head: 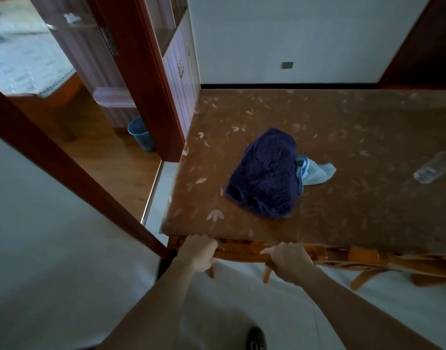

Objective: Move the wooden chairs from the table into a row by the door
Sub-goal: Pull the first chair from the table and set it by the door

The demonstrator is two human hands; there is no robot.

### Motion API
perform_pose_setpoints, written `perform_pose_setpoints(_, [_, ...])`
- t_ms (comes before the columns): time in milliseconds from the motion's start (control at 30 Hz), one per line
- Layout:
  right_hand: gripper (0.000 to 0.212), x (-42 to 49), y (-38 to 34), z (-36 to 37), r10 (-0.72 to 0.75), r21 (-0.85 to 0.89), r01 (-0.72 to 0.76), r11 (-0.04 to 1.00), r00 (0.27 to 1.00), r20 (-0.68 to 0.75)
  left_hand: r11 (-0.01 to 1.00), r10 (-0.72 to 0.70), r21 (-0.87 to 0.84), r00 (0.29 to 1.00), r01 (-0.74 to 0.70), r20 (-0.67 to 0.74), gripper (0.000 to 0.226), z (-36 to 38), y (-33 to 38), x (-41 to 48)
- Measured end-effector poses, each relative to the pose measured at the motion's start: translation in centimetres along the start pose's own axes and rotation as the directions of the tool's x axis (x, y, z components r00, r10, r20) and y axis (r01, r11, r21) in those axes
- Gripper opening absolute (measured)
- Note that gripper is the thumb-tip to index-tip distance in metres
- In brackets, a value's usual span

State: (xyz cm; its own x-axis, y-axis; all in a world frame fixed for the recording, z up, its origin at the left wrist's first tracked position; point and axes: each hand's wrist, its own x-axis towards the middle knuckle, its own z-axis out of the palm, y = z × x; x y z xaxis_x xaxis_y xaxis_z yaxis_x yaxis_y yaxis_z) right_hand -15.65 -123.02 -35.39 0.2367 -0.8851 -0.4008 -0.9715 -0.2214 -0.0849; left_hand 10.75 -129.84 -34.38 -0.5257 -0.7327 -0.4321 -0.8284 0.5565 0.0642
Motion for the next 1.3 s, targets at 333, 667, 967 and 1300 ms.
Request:
perform_pose_setpoints(333, [0.007,-6.1,-1.6,-0.3,-0.012,0.033,0.014,0.999,0.998,-0.056,0.99,0.085,-0.108,0.991,-0.096,-0.099,0.031,-0.5,1.5,-6.1])
perform_pose_setpoints(667, [0.015,-19.9,-11.0,5.9,0.084,0.074,-0.082,0.994,0.996,-0.022,0.981,0.167,-0.092,0.984,-0.172,-0.06,0.038,6.1,6.2,-19.4])
perform_pose_setpoints(967, [0.017,-32.7,-17.0,12.9,0.031,0.088,-0.024,0.996,0.996,-0.079,0.985,0.087,-0.146,0.996,-0.091,-0.036,0.027,13.4,13.4,-33.5])
perform_pose_setpoints(1300, [0.024,-46.8,-23.6,20.7,-0.034,0.08,0.042,0.996,0.995,-0.099,0.986,0.05,-0.156,0.998,-0.057,-0.045,0.032,22.1,20.8,-48.4])
